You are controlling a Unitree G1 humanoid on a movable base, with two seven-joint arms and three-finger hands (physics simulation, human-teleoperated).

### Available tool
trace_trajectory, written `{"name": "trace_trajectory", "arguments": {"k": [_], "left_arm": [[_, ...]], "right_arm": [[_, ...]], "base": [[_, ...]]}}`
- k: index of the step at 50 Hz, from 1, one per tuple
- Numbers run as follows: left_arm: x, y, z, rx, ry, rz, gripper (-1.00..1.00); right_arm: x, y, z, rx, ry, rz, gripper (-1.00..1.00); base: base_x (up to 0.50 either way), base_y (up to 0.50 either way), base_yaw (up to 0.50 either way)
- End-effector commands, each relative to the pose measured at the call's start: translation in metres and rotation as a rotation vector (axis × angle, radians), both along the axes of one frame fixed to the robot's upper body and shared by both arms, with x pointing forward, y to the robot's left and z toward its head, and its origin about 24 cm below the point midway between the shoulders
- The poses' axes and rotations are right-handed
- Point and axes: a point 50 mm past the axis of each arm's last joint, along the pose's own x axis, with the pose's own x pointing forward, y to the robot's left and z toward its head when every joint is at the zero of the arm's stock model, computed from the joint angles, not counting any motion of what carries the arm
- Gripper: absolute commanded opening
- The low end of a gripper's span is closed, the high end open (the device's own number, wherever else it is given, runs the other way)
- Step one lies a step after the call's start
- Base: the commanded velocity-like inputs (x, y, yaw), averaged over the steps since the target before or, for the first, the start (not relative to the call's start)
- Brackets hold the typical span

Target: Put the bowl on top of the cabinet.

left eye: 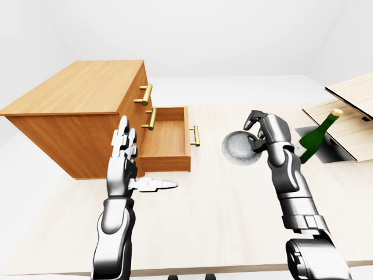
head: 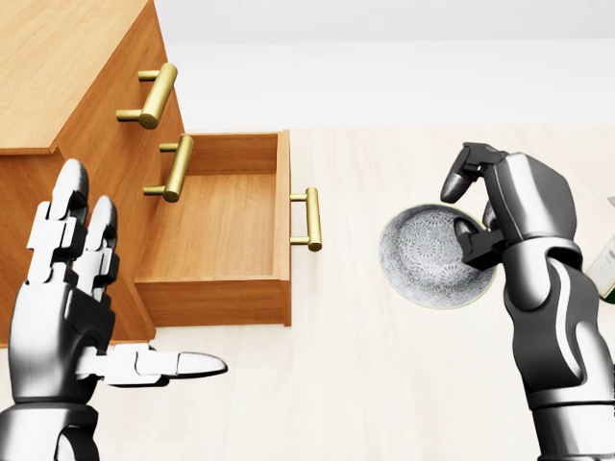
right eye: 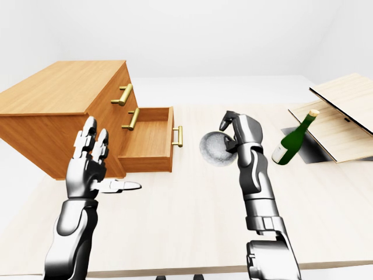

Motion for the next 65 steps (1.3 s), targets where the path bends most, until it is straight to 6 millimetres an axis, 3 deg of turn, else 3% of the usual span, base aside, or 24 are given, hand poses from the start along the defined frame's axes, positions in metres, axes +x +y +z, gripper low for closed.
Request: {"name": "trace_trajectory", "arguments": {"k": [1, 16, 29, 37, 56, 65], "left_arm": [[-0.003, -0.004, 0.009, -0.025, -0.043, -0.016, 1.00], [-0.009, -0.020, 0.012, -0.068, -0.053, -0.052, 1.00], [-0.014, -0.036, 0.008, -0.147, -0.030, -0.101, 1.00], [-0.011, -0.032, 0.013, -0.193, -0.051, -0.092, 1.00], [-0.005, -0.023, 0.051, -0.351, -0.208, -0.063, 1.00], [0.002, -0.042, 0.063, -0.458, -0.223, -0.096, 1.00]], "right_arm": [[-0.006, 0.020, 0.026, -0.031, -0.106, 0.059, -1.00], [-0.013, 0.048, 0.060, -0.068, -0.207, 0.152, -1.00], [-0.020, 0.063, 0.076, -0.062, -0.266, 0.203, -1.00], [-0.026, 0.067, 0.080, 0.018, -0.303, 0.243, -1.00], [-0.045, 0.078, 0.095, 0.155, -0.404, 0.352, -1.00], [-0.051, 0.086, 0.105, 0.161, -0.445, 0.396, -1.00]], "base": [[0.00, 0.00, 0.00], [0.00, 0.00, 0.00], [0.00, 0.00, 0.00], [0.00, 0.00, 0.00], [0.00, 0.00, 0.00], [0.00, 0.00, 0.00]]}}
